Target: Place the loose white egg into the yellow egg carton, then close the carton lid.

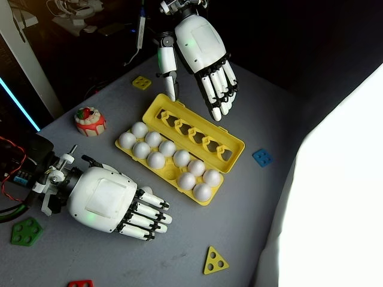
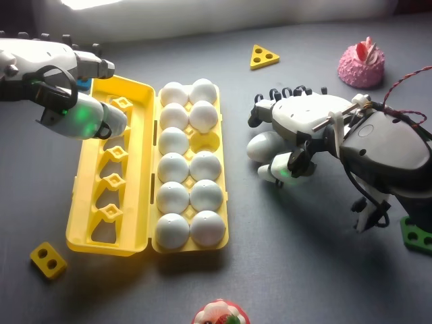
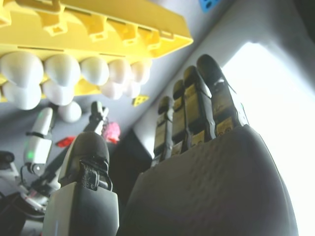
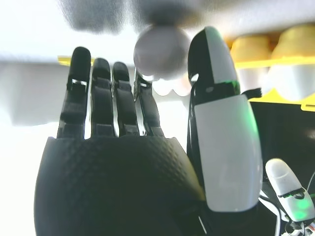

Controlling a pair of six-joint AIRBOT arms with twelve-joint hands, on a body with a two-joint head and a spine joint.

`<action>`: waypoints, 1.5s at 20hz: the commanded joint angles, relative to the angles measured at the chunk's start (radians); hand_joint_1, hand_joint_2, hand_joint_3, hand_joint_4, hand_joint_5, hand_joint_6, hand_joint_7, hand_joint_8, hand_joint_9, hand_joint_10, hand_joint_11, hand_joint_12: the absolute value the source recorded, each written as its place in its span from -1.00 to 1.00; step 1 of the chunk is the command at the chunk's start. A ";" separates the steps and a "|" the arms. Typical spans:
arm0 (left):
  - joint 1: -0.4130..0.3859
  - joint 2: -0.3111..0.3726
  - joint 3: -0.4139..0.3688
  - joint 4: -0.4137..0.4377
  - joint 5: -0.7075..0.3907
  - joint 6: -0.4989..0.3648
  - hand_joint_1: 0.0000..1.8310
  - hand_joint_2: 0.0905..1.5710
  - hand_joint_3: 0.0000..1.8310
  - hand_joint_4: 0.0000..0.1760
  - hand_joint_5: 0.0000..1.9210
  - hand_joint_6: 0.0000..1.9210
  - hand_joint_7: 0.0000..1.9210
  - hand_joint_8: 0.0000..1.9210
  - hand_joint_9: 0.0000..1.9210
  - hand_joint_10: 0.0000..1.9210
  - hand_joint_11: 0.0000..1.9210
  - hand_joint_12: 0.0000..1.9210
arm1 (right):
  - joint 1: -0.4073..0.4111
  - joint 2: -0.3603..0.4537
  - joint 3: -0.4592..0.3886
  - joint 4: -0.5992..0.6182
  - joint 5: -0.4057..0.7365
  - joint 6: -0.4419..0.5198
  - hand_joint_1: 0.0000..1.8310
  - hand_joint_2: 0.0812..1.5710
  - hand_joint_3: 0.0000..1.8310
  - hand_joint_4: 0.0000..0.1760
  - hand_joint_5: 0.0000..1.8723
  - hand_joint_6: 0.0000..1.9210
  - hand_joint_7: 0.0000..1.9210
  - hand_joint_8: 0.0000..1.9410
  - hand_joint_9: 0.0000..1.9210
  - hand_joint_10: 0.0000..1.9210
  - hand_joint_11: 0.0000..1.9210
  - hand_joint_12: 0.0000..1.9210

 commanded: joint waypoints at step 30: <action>-0.048 -0.003 -0.005 0.068 -0.034 0.016 -0.69 0.62 -1.00 -0.35 -0.87 -1.00 -0.81 -1.00 -0.75 -1.00 -1.00 -0.23 | 0.026 0.029 -0.004 -0.350 0.044 0.395 0.21 0.49 -1.00 -1.00 -0.11 0.29 -0.40 -0.98 -0.90 -0.46 -1.00 0.16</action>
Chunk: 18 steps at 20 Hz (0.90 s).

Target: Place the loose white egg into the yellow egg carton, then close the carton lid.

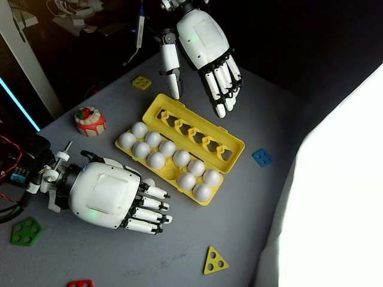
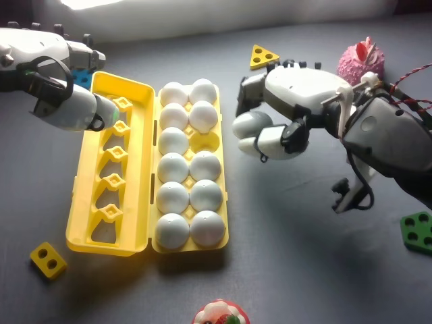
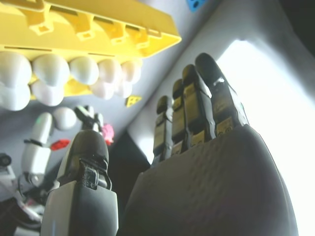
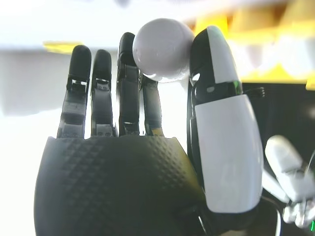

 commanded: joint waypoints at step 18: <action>-0.015 -0.002 0.003 0.044 0.030 0.003 -0.68 0.63 -1.00 -0.42 -0.86 -0.99 -0.83 -1.00 -0.77 -1.00 -1.00 -0.21 | -0.020 -0.107 0.089 -0.275 0.176 0.426 0.17 0.50 -1.00 -1.00 -0.12 0.30 -0.40 -1.00 -0.90 -0.44 -1.00 0.19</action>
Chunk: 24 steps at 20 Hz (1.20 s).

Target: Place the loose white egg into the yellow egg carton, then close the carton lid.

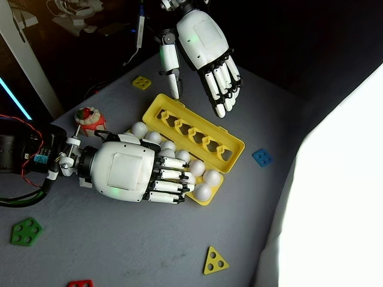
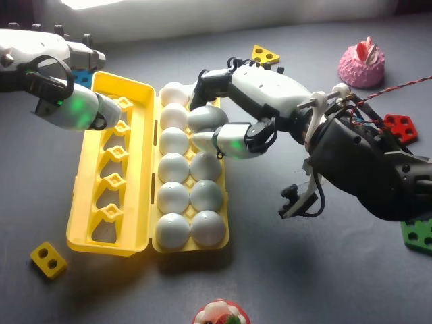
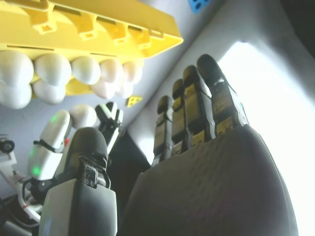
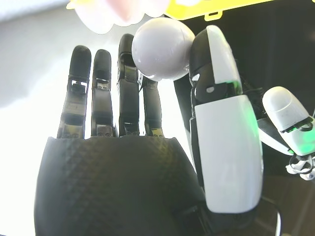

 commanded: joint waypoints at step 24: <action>-0.014 -0.002 0.011 0.054 0.032 0.003 -0.70 0.64 -1.00 -0.35 -0.87 -0.99 -0.81 -1.00 -0.75 -0.99 -1.00 -0.19 | -0.019 -0.073 0.068 -0.044 0.146 0.124 0.05 0.54 -1.00 -0.34 -0.19 0.39 -0.52 -0.99 -0.95 -0.39 -1.00 0.31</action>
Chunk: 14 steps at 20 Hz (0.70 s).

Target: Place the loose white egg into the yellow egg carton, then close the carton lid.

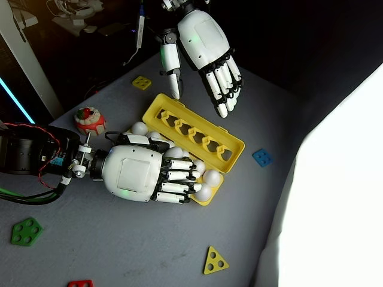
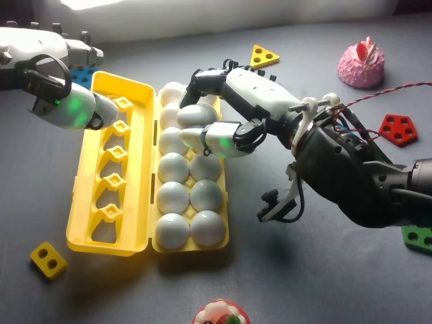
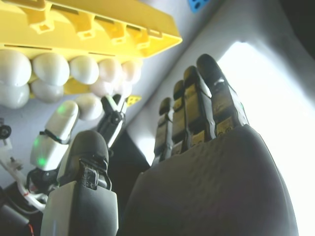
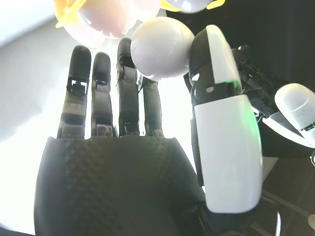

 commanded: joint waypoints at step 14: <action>-0.020 -0.003 0.002 0.047 0.024 0.002 -0.65 0.60 -1.00 -0.36 -0.83 -0.99 -0.78 -0.99 -0.72 -0.99 -1.00 -0.12 | -0.013 -0.009 0.014 -0.088 0.126 0.034 -0.35 0.24 -1.00 -1.00 -0.85 -0.87 -0.78 -1.00 -0.91 -0.68 -1.00 0.09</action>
